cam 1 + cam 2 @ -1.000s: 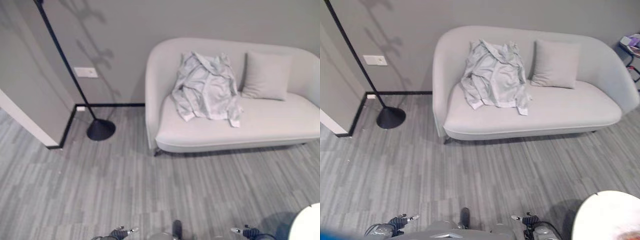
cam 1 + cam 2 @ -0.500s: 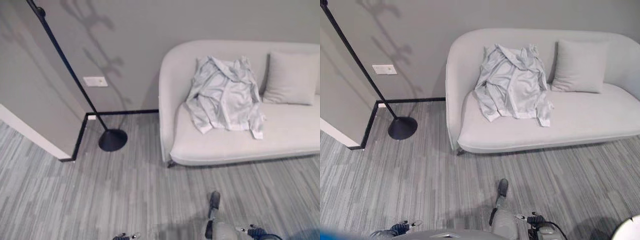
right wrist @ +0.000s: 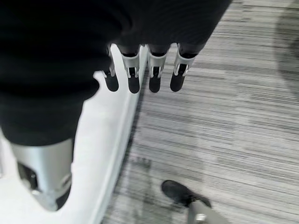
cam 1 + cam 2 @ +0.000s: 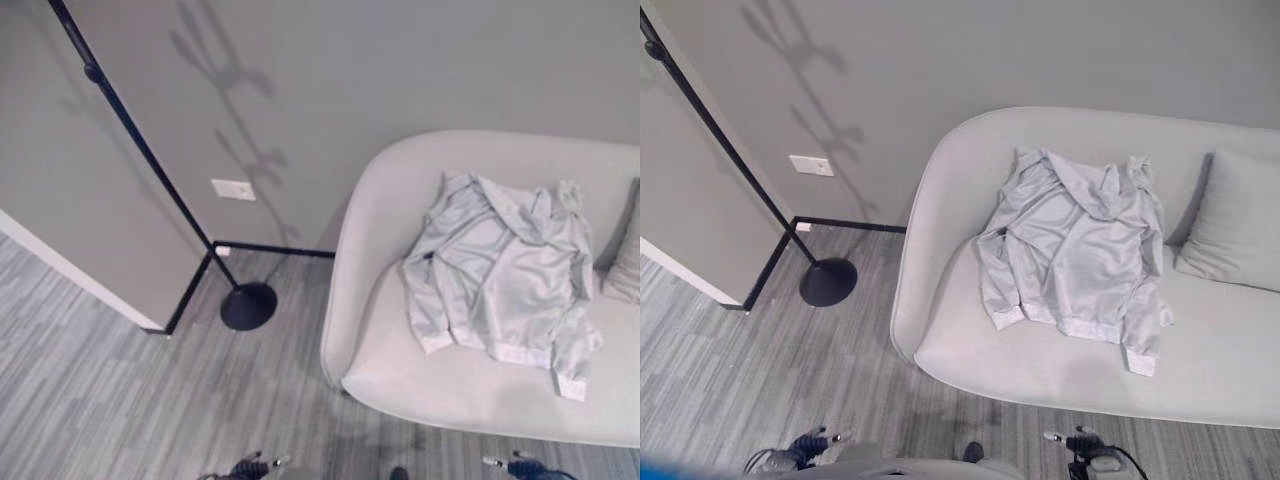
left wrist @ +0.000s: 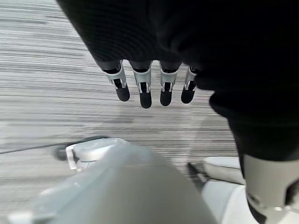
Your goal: Hang the clothes on the sofa on the clothes rack.
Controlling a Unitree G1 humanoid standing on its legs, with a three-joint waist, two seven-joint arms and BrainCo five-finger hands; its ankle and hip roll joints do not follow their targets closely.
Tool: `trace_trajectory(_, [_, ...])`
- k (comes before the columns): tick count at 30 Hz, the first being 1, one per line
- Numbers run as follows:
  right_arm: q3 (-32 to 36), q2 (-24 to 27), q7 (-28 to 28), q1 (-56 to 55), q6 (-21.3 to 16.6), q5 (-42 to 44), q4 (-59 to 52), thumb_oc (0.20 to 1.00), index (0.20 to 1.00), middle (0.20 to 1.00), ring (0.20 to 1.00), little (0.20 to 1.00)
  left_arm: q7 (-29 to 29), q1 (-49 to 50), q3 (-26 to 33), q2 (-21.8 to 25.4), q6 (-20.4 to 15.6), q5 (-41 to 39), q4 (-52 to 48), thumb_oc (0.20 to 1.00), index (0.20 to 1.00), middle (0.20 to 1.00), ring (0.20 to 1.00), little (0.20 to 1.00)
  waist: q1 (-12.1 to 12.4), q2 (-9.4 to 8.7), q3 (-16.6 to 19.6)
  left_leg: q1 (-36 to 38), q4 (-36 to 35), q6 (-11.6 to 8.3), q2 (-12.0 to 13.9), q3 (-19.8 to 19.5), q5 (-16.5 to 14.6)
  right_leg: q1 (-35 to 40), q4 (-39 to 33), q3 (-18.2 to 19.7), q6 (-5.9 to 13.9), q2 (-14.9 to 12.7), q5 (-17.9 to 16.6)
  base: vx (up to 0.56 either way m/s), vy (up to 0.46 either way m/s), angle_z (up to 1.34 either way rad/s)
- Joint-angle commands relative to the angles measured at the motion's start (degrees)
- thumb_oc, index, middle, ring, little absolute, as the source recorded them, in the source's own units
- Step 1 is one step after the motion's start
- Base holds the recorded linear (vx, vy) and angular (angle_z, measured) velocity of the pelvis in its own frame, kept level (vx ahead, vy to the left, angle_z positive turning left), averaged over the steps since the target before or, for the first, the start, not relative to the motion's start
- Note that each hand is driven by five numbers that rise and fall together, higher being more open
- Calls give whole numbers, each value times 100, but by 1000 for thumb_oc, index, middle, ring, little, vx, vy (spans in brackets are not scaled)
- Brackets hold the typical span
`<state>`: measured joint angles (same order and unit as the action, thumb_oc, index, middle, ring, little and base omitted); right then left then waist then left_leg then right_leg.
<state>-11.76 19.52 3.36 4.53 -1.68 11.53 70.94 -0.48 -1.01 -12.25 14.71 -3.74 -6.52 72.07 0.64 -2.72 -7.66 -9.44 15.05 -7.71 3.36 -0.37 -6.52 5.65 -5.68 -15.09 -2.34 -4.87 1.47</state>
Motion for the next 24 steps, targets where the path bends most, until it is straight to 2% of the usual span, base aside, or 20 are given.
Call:
trace_trajectory(1, [25,263,120,4,-140,142,67,1000,1000,1000,1000,1000,-30,-29,-91,95,6,45,291,1000,1000,1000,1000,1000,148,377,-56,330,-1167,544,-544,-149,522,-450,68,-140,920,226,-91,-3,37,-14])
trace_trajectory(4, [7,203,86,-2,-162,89,26,1000,1000,1000,1000,1000,-47,12,-60,81,-19,48,326,1000,1000,1000,1000,1000,154,445,14,600,-1544,590,-534,-171,574,-359,68,-97,923,321,-23,101,66,-35])
trace_trajectory(5, [2,158,90,-51,-166,55,53,1000,1000,1000,1000,1000,-56,72,-63,83,-12,91,387,1000,1000,1000,1000,1000,125,439,80,748,-1754,595,-583,-255,671,-314,68,-84,902,323,-23,201,119,-52])
trace_trajectory(7, [-26,106,68,-107,-148,-10,52,1000,1000,1000,1000,1000,-57,144,5,89,8,110,450,1000,1000,1000,1000,1000,130,409,192,980,-2005,600,-579,-160,702,-259,68,-27,913,308,5,151,112,-17])
trace_trajectory(24, [-122,-51,9,-235,-91,-130,61,1000,1000,1000,1000,1000,-50,208,24,104,29,169,451,1000,1000,1000,1000,1000,204,293,282,1378,-2005,655,-563,-55,461,-15,68,3,1032,164,-49,29,47,-1])
